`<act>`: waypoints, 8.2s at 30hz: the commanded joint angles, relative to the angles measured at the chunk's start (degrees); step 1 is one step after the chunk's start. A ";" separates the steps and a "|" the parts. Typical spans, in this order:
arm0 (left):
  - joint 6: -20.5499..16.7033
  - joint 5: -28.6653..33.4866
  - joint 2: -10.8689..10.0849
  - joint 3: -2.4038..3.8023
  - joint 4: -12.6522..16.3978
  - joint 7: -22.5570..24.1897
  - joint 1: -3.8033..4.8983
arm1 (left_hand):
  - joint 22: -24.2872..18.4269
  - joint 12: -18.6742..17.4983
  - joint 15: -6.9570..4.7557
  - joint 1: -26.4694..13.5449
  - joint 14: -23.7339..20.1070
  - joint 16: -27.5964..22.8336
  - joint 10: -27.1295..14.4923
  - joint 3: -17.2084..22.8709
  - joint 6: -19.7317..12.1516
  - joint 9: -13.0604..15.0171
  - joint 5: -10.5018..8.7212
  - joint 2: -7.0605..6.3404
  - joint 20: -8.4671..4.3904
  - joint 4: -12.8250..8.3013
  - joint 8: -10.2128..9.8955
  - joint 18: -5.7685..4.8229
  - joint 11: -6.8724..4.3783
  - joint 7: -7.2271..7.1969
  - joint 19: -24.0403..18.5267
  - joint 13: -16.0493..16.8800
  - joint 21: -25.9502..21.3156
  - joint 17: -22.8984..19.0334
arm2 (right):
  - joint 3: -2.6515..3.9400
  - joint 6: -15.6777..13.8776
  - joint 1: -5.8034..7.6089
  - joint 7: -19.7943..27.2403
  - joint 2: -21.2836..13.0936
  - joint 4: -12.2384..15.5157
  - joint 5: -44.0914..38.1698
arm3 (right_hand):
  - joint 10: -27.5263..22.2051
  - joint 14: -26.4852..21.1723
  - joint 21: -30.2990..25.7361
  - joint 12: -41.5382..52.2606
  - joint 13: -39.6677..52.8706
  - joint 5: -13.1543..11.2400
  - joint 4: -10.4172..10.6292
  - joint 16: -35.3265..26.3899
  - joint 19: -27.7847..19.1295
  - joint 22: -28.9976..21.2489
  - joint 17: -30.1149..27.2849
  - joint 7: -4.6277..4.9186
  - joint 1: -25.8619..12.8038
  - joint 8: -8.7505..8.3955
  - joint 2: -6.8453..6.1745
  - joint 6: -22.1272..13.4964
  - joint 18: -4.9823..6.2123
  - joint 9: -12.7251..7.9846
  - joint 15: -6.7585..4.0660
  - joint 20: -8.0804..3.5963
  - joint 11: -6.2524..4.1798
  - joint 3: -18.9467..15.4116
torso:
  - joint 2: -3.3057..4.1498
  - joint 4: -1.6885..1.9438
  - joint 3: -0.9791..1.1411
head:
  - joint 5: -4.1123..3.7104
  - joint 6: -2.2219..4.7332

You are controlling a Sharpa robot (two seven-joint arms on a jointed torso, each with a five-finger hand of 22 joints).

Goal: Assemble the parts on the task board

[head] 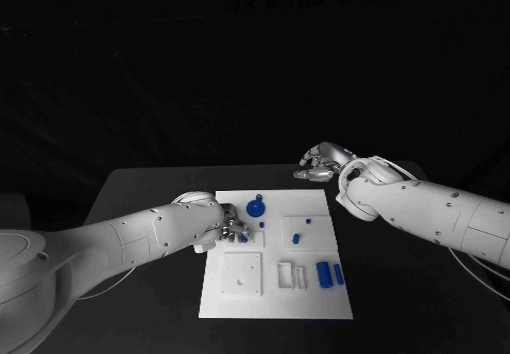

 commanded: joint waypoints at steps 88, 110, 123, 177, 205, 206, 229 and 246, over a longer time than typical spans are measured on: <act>0.92 -0.06 -3.58 6.10 -5.80 0.64 4.72 | 0.55 -1.54 1.47 -0.69 -2.93 -1.47 -3.70 -0.62 -5.65 -3.20 -2.11 -3.43 -6.76 5.83 -4.13 -0.50 2.07 2.21 -2.41 -1.53 -1.94 -1.74 | 0.01 0.17 -0.08 0.38 -0.90 0.04 -0.08 | -0.35 -0.25 -0.32 0.44 -0.34 0.58 0.18 0.33 0.11 1.07 -0.14 0.40 -0.19 0.09 0.43 -0.23 3.98 -0.18 -0.24 -0.28 0.06 -0.42 | 0.23 -0.06 -0.10 | -0.10 2.34; 2.56 -1.43 3.30 5.55 -15.72 2.19 2.80 | 0.60 -1.78 2.52 -1.47 -3.19 -1.73 -4.30 0.17 -9.59 -7.00 -2.49 -6.38 -5.91 8.68 -7.11 -0.07 3.34 3.60 -2.46 -1.60 -2.34 -2.02 | 0.07 -0.16 0.06 0.32 -1.18 1.43 -0.15 | -0.36 -0.24 -0.33 0.48 -0.40 0.61 0.20 0.34 0.13 1.07 -0.16 0.43 -0.24 0.06 0.40 -0.31 3.98 -0.21 -0.22 -0.28 0.09 -0.44 | 1.25 -0.54 -0.38 | 0.16 2.73; 2.11 -1.59 3.71 5.48 -17.81 2.77 2.24 | 0.63 -1.75 2.56 -1.31 -3.20 -1.71 -4.32 0.24 -9.67 -7.21 -2.50 -6.30 -5.85 8.84 -7.19 -0.02 3.38 3.65 -2.45 -1.57 -2.33 -2.01 | 0.34 -0.33 0.42 0.25 -1.56 2.21 -0.39 | -0.36 -0.23 -0.33 0.50 -0.43 0.60 0.21 0.35 0.14 1.07 -0.16 0.43 -0.25 0.06 0.35 -0.32 3.98 -0.21 -0.21 -0.29 0.09 -0.45 | 2.05 -0.83 -0.72 | 0.02 2.91; 2.09 2.55 5.02 5.48 -20.07 5.39 0.85 | 0.96 -1.47 2.69 3.92 -3.49 -1.45 -4.57 -1.79 -9.14 -9.49 -2.50 3.90 -5.39 4.12 -6.38 0.10 3.44 3.69 -3.12 -1.36 -2.23 -2.00 | 0.47 -0.04 0.54 0.10 -0.68 2.05 -0.52 | -0.36 -0.20 -0.34 0.60 -0.57 0.60 0.22 0.37 0.18 1.07 -0.20 0.43 -0.19 0.11 0.41 -0.25 3.98 -0.22 -0.21 -0.31 0.09 -0.39 | 2.06 -0.83 -0.70 | -0.31 2.24; 2.76 2.62 5.17 5.47 -20.35 5.59 0.84 | 0.97 -1.45 2.58 7.78 -3.28 -1.30 -4.06 -1.25 -7.69 -11.02 -2.25 10.28 -5.33 -2.44 -5.05 -0.22 3.24 3.44 -3.08 -1.59 -2.05 -2.09 | 0.47 0.06 0.58 0.11 -0.67 1.92 -0.52 | -0.35 -0.19 -0.34 0.66 -0.65 0.59 0.23 0.39 0.20 1.08 -0.22 0.42 -0.19 0.14 0.39 -0.22 3.98 -0.22 -0.21 -0.31 0.09 -0.39 | 2.07 -0.84 -0.76 | -0.23 2.18; 2.71 2.62 5.17 5.47 -20.36 5.53 0.84 | 0.97 -1.44 2.54 8.08 -3.22 -1.27 -3.98 -1.07 -7.42 -11.06 -2.19 10.68 -5.35 -2.90 -4.87 -0.23 3.18 3.37 -3.06 -1.61 -2.04 -2.09 | 0.47 0.10 0.58 0.11 -0.68 1.91 -0.52 | -0.35 -0.19 -0.34 0.66 -0.65 0.59 0.23 0.39 0.20 1.08 -0.22 0.42 -0.19 0.15 0.39 -0.22 3.98 -0.22 -0.21 -0.31 0.09 -0.39 | 2.07 -0.84 -0.75 | -0.24 2.15; -3.96 6.61 -0.99 5.83 -10.30 4.49 2.14 | 0.96 -0.90 0.99 6.68 -0.76 -0.16 -1.11 -0.81 -1.56 -6.85 -1.25 12.23 -6.14 -5.83 2.47 -0.29 0.88 0.84 -0.73 -1.92 -1.43 -1.94 | 0.47 0.41 0.58 0.06 -1.45 1.86 -0.44 | -0.36 -0.19 -0.35 0.70 -0.71 0.59 0.29 0.40 0.21 1.08 -0.23 0.42 -0.25 0.16 0.39 -0.22 3.98 -0.23 -0.21 -0.31 0.09 -0.40 | 1.87 -0.58 -0.70 | -0.20 2.69; -12.10 5.74 -11.82 5.37 8.77 2.77 3.31 | 0.89 -1.31 0.51 6.44 1.25 -0.53 0.88 -0.18 -0.67 -6.82 -0.03 11.09 -6.65 -5.87 3.16 0.01 0.38 0.35 0.88 -2.22 -0.97 -2.36 | 0.45 0.53 0.44 0.29 -1.73 1.28 -0.06 | -0.38 -0.19 -0.36 0.71 -0.74 0.61 0.31 0.39 0.21 1.07 -0.24 0.42 -0.25 0.16 0.43 -0.22 3.98 -0.24 -0.21 -0.31 0.09 -0.38 | 0.52 0.45 -0.67 | -0.01 1.65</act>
